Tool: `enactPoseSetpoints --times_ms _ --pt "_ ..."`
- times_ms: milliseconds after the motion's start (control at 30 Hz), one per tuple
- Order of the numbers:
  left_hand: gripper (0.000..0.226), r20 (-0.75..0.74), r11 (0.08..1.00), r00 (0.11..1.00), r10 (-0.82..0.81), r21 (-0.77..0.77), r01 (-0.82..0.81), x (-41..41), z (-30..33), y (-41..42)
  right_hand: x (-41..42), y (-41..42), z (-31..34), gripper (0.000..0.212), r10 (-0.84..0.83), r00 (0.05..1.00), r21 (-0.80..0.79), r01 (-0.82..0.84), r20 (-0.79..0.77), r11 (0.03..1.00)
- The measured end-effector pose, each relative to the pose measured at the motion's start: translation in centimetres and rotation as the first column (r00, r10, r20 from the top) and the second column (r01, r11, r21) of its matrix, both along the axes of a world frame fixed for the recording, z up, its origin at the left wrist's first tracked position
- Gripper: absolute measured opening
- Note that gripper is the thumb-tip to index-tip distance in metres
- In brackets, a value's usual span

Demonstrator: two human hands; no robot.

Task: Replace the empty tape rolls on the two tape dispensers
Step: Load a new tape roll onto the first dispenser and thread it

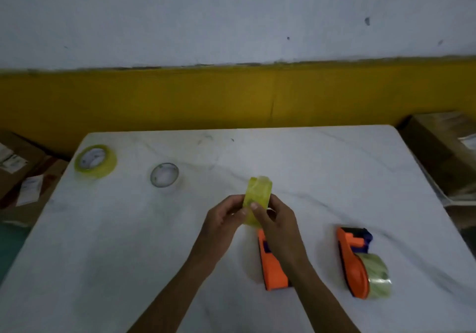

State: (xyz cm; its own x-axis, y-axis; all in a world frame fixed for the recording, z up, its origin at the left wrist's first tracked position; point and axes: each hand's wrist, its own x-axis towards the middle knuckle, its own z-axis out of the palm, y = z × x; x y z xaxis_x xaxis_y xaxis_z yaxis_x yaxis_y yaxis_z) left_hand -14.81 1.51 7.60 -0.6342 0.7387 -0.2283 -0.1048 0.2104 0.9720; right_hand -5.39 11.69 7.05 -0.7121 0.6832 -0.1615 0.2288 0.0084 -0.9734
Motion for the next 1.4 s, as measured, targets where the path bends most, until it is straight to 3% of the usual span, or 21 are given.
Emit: enactPoseSetpoints --times_ms 133,233,300,367,433,467,533,633,800,933,1000,1100,1133,1233,1333,1400 --pt "0.025 -0.007 0.99 0.999 0.038 -0.138 -0.038 8.2 -3.9 1.5 8.1 2.7 -1.1 0.007 0.049 0.987 0.118 -0.067 0.151 0.991" --pt "0.065 -0.058 0.899 0.98 0.191 -0.391 -0.198 12.3 -6.3 2.1 12.1 3.6 -1.5 0.022 0.052 0.986 0.085 -0.066 0.158 0.994" --pt "0.073 0.013 0.877 0.968 0.252 -0.425 -0.222 13.3 -8.6 1.9 13.2 3.8 -2.1 0.023 0.013 0.987 0.051 -0.021 0.16 0.998" --pt "0.057 0.166 0.878 0.953 0.253 -0.452 -0.154 14.0 -9.6 1.7 13.7 3.7 -3.2 0.027 -0.009 0.985 0.023 0.005 0.175 1.0" --pt "0.015 0.194 0.89 0.952 0.238 -0.437 -0.134 14.1 -8.7 1.7 13.8 3.3 -4.5 0.034 0.021 0.982 0.008 -0.023 0.189 1.0" --pt "0.008 0.192 0.897 0.951 0.241 -0.42 -0.142 14.0 -8.2 1.7 13.8 3.0 -5.1 0.033 0.047 0.975 -0.02 -0.043 0.216 0.999" --pt "0.013 0.214 0.908 0.947 0.24 -0.395 -0.141 13.2 -7.0 1.9 13.6 2.3 -5.6 0.026 0.061 0.966 -0.065 -0.046 0.252 0.997" --pt "0.021 0.321 0.934 0.926 0.2 -0.349 -0.08 11.8 -6.4 2.4 12.4 1.5 -6.8 0.037 0.085 0.972 -0.091 -0.066 0.22 0.994" --pt "0.051 0.393 0.932 0.894 0.215 -0.355 -0.068 11.3 -6.9 3.0 10.3 0.4 -7.3 0.027 0.114 0.974 -0.243 -0.065 0.193 0.968" --pt "0.029 0.383 0.933 0.896 0.225 -0.35 -0.085 11.7 -7.3 2.7 8.9 -1.4 -7.3 0.034 0.077 0.988 -0.432 -0.012 0.134 0.902" --pt "0.027 0.356 0.939 0.921 0.156 -0.342 -0.027 11.4 -7.4 2.1 8.2 -0.9 -7.8 0.04 0.007 0.969 -0.381 0.09 0.246 0.92" --pt "0.018 0.318 0.947 0.948 0.027 -0.312 0.078 10.9 -7.8 1.3 6.7 0.8 -7.9 0.052 0.095 0.844 -0.175 -0.002 0.527 0.985" --pt "0.015 0.305 0.945 0.952 0.003 -0.314 0.097 10.8 -7.9 1.1 5.9 1.3 -7.7 0.05 0.098 0.844 -0.182 0.0 0.527 0.983" --pt "0.007 0.289 0.931 0.957 -0.013 -0.346 0.117 10.6 -8.1 0.8 3.7 2.7 -5.3 0.03 0.012 0.966 -0.284 0.065 0.26 0.957" --pt "0.02 0.294 0.915 0.955 0.025 -0.391 0.097 10.4 -8.5 0.8 2.1 4.9 -3.5 0.029 0.062 0.997 -0.351 -0.046 0.034 0.935" --pt "0.029 0.287 0.914 0.957 0.034 -0.397 0.087 10.4 -8.5 1.1 0.7 6.4 -3.4 0.028 0.118 0.993 -0.329 -0.105 0.021 0.939"
